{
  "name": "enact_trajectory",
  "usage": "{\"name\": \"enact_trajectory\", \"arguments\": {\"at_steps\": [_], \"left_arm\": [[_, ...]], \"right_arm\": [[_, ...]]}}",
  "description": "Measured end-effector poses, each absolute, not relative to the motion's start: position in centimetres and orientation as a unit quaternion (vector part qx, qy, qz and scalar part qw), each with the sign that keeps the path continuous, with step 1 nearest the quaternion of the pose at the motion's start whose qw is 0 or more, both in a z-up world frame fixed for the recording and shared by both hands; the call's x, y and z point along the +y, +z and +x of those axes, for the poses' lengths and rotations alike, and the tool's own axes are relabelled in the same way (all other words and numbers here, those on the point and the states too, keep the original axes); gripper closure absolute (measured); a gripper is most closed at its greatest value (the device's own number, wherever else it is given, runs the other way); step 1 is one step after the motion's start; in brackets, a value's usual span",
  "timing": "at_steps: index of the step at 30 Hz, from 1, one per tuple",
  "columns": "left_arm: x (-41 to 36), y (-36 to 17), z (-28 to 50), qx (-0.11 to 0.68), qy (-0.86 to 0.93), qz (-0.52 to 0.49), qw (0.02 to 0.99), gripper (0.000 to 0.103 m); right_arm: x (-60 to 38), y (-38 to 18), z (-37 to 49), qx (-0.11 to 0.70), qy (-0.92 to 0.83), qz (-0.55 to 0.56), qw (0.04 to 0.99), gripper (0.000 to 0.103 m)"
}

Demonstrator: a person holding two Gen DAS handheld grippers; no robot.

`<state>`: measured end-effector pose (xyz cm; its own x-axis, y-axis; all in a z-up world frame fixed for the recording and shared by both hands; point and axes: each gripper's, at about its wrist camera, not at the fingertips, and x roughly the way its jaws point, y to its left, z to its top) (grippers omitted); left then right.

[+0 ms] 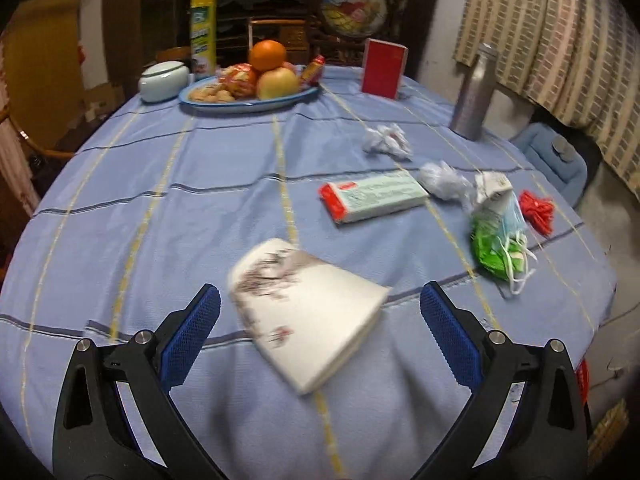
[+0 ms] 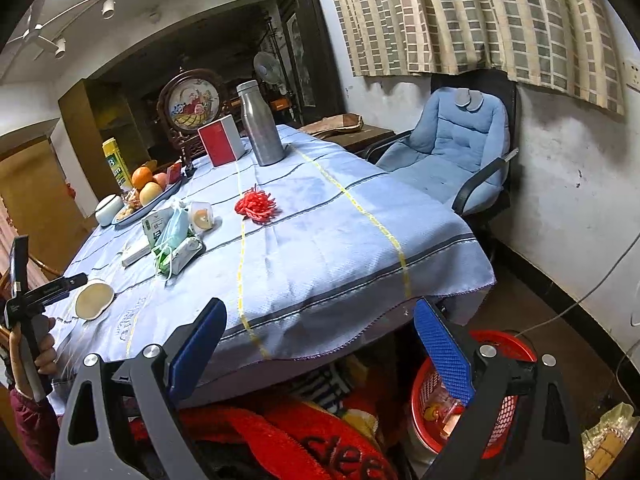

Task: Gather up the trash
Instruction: 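Bring both tools back to the table, left tool toward the white paper cup, then grasp the upside-down white paper cup with the left tool while the right tool grasps the blue face mask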

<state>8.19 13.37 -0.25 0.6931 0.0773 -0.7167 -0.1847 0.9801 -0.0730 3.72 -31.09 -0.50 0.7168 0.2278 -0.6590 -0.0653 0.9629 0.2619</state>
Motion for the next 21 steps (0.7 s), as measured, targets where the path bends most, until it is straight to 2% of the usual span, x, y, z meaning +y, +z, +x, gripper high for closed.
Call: {"name": "enact_trajectory", "arguments": {"at_steps": [6,13,21], "left_arm": [[11.2,-2.6,10.7,0.423,0.084,-0.018,0.902,0.007],[8.5,-3.0,14.2,0.444,-0.047,0.043,0.894,0.007],[10.4,-2.5,13.3,0.419,-0.036,-0.003,0.907,0.007]], "right_arm": [[-30.4,-0.5,4.1,0.37,0.09,0.107,0.919,0.01],[-29.1,-0.9,4.7,0.376,0.104,0.102,0.915,0.01],[-28.2,-0.7,5.1,0.377,0.12,0.096,0.913,0.01]]}}
